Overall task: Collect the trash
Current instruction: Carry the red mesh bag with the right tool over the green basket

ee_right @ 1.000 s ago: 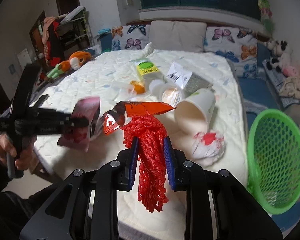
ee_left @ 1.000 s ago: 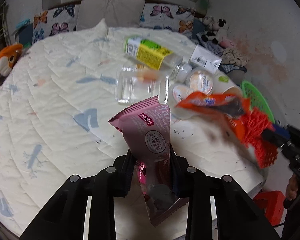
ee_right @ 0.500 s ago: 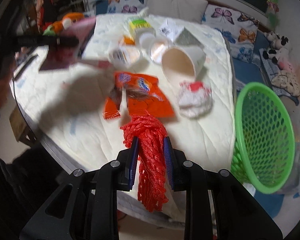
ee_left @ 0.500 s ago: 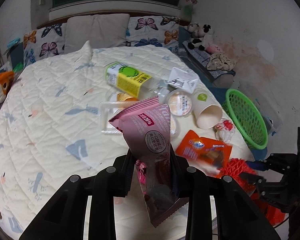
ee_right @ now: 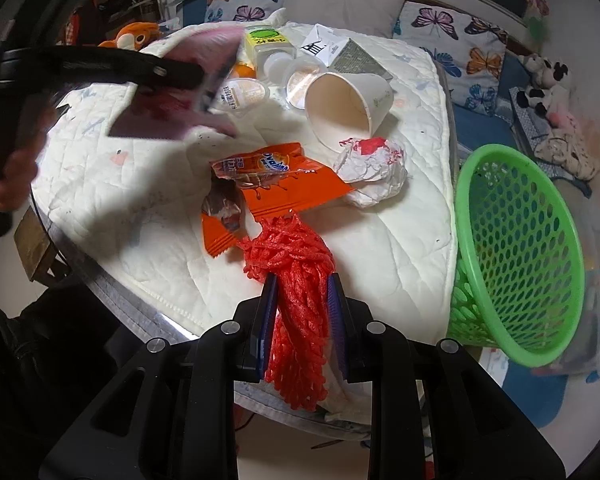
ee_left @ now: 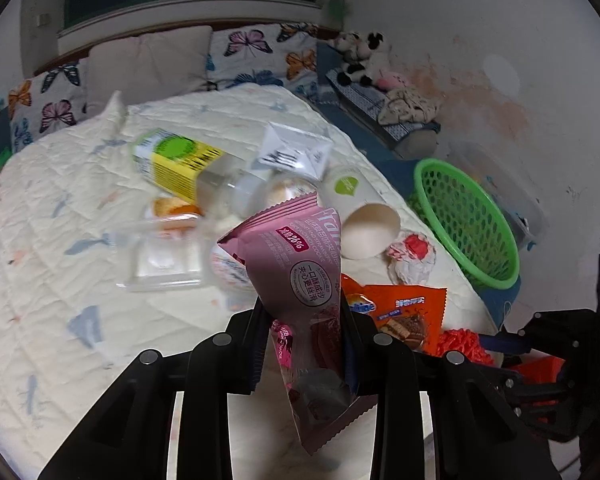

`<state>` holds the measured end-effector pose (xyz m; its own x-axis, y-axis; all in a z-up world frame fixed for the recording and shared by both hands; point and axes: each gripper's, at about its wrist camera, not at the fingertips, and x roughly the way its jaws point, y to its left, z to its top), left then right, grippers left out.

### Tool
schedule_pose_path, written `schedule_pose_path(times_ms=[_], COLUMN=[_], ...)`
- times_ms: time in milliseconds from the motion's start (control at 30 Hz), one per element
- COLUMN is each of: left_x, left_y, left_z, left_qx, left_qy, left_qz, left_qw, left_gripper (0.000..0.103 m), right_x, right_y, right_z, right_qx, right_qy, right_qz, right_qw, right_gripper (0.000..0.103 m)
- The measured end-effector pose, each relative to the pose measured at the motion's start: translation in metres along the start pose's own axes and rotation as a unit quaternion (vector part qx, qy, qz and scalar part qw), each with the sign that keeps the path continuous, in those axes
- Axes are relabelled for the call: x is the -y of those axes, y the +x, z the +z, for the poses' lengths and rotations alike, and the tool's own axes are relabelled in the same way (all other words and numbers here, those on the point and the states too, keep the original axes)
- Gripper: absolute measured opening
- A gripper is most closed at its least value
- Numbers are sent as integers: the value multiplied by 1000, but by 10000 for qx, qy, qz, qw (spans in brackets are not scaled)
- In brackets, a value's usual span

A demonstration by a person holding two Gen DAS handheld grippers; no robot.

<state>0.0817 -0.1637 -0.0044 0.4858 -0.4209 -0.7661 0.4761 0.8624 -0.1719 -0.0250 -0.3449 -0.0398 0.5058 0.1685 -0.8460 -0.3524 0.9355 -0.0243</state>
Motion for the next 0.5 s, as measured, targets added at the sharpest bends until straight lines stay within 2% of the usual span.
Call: schedule_pose_path(times_ms=[367,500], left_x=[14,20], left_y=[56,61], left_z=[-20,-23], left_qx=[-577,-602], left_qy=[219,329], left_qz=[125,163], left_qw=[9980,9975], left_gripper=[28,28], right_x=[9,17], right_y=[-18,-28], right_z=[-9,-16], right_qx=[153,228], right_qy=[166,308], right_qz=[-125,-227], right_qw=[9997,9990], right_gripper=[25,24])
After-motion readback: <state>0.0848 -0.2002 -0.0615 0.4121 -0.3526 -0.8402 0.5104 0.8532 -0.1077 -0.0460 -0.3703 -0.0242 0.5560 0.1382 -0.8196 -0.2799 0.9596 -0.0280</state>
